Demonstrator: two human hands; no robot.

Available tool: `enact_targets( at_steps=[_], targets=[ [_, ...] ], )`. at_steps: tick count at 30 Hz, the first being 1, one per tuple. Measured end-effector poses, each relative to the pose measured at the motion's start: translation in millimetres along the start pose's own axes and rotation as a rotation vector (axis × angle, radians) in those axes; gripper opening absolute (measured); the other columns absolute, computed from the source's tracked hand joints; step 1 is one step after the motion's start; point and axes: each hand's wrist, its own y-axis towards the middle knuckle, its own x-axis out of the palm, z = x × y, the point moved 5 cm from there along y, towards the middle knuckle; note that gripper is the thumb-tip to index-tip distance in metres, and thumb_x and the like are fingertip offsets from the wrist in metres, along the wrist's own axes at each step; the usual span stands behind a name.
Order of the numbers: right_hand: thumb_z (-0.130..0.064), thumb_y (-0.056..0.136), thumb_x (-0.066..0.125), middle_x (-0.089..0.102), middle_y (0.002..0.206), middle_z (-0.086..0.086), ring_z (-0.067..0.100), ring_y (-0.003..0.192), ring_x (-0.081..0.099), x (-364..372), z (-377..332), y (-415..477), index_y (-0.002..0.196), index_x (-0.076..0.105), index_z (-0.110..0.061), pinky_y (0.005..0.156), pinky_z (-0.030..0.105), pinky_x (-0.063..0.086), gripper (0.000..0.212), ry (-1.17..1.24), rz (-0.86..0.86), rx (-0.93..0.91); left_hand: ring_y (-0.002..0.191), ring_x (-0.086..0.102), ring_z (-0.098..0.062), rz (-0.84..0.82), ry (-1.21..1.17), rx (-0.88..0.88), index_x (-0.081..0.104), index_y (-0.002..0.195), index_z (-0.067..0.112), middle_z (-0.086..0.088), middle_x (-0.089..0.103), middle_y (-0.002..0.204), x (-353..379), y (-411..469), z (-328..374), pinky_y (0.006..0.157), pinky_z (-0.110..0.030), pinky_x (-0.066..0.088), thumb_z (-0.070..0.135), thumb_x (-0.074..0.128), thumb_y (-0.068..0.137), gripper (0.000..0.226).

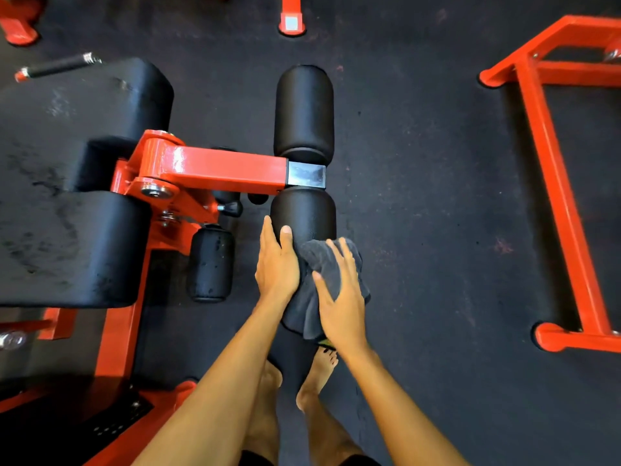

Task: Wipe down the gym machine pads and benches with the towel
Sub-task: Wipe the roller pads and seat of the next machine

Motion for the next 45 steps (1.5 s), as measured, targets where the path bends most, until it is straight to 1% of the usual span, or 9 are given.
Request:
enact_targets(
  at_steps=[3,8,12,14,20,27,38,41,45],
  targets=[
    [-0.04,0.107,0.052,0.023,0.162,-0.031,-0.021,0.129,0.039,-2.8,1.2,24.0,0.152,0.039,-0.048,0.107,0.023,0.035,0.048,0.021,0.084,0.141,0.152,0.029,-0.019,-0.007,-0.026,-0.009,0.016,0.162,0.036,0.009,0.024,0.168,-1.1,2.3,-1.7,0.119,-0.044,0.022,0.053,0.028,0.108,0.058],
    [-0.043,0.105,0.051,0.038,0.133,-0.01,0.029,0.101,0.064,-0.5,-23.5,109.6,0.148,0.045,-0.04,0.094,0.047,0.05,0.044,-0.192,0.125,0.225,0.151,0.029,-0.018,-0.036,-0.057,0.017,0.016,0.162,0.036,0.008,0.025,0.167,-2.6,3.0,-8.2,0.118,-0.04,0.024,0.056,0.027,0.108,0.059],
    [-0.037,0.097,0.062,0.044,0.144,-0.002,0.029,0.132,0.051,14.9,-46.2,109.3,0.146,0.052,-0.03,0.103,0.054,0.047,0.05,-0.441,0.028,-0.269,0.151,0.031,-0.018,-0.05,-0.091,0.005,0.016,0.162,0.037,0.008,0.025,0.167,-2.5,6.6,-11.9,0.115,-0.037,0.027,0.056,0.028,0.108,0.059],
    [-0.04,0.097,0.063,0.043,0.147,-0.004,0.026,0.138,0.045,15.1,-38.1,111.7,0.146,0.053,-0.032,0.108,0.052,0.044,0.051,-0.442,-0.014,-0.351,0.151,0.03,-0.018,-0.041,-0.096,-0.003,0.017,0.162,0.036,0.009,0.024,0.167,-2.0,8.8,-11.0,0.118,-0.039,0.026,0.054,0.028,0.108,0.058],
    [-0.058,0.102,0.047,0.044,0.15,-0.008,0.034,0.132,0.051,4.0,-11.3,128.5,0.149,0.042,-0.039,0.104,0.045,0.033,0.05,-0.016,0.058,0.348,0.152,0.028,-0.018,-0.008,-0.081,-0.002,0.021,0.162,0.034,0.008,0.028,0.166,-1.8,10.2,-10.1,0.122,-0.042,0.02,0.053,0.028,0.108,0.058],
    [-0.069,0.085,0.062,0.014,0.168,-0.02,0.03,0.145,0.041,5.0,-18.1,63.4,0.158,0.007,-0.052,0.115,0.058,0.034,0.093,-0.17,-0.047,0.232,0.15,0.032,-0.025,-0.067,-0.067,-0.021,0.018,0.162,0.035,0.004,0.029,0.167,-1.7,10.3,-14.6,0.123,-0.049,0.022,0.056,0.027,0.107,0.06],
    [-0.013,0.096,0.058,0.021,0.167,-0.02,0.02,0.145,0.042,20.6,-17.7,-53.9,0.155,0.033,-0.048,0.114,0.054,0.042,0.073,-0.166,0.201,0.178,0.152,0.028,-0.016,-0.163,-0.138,0.002,0.032,0.16,0.022,0.003,0.032,0.165,-20.9,-38.5,-61.0,0.122,-0.035,0.021,0.043,0.027,0.111,0.053],
    [-0.003,0.096,0.059,0.025,0.164,-0.023,0.006,0.14,0.042,29.1,-17.3,-88.2,0.151,0.043,-0.044,0.112,0.043,0.045,0.071,-0.084,0.273,0.185,0.148,0.036,-0.017,-0.183,-0.155,-0.069,0.047,0.153,0.022,0.002,0.044,0.158,-36.0,-51.8,-85.8,0.124,-0.044,0.026,0.048,0.032,0.107,0.054],
    [0.001,0.096,0.06,0.032,0.162,-0.022,-0.031,0.128,0.028,55.6,-14.8,-133.4,0.148,0.048,-0.041,0.1,0.001,0.03,0.068,-0.054,0.286,0.207,0.142,0.043,-0.017,-0.169,-0.149,-0.118,0.053,0.148,0.022,0.0,0.052,0.152,-65.4,-64.2,-118.9,0.121,-0.048,0.03,0.055,0.031,0.1,0.062]
  ],
)
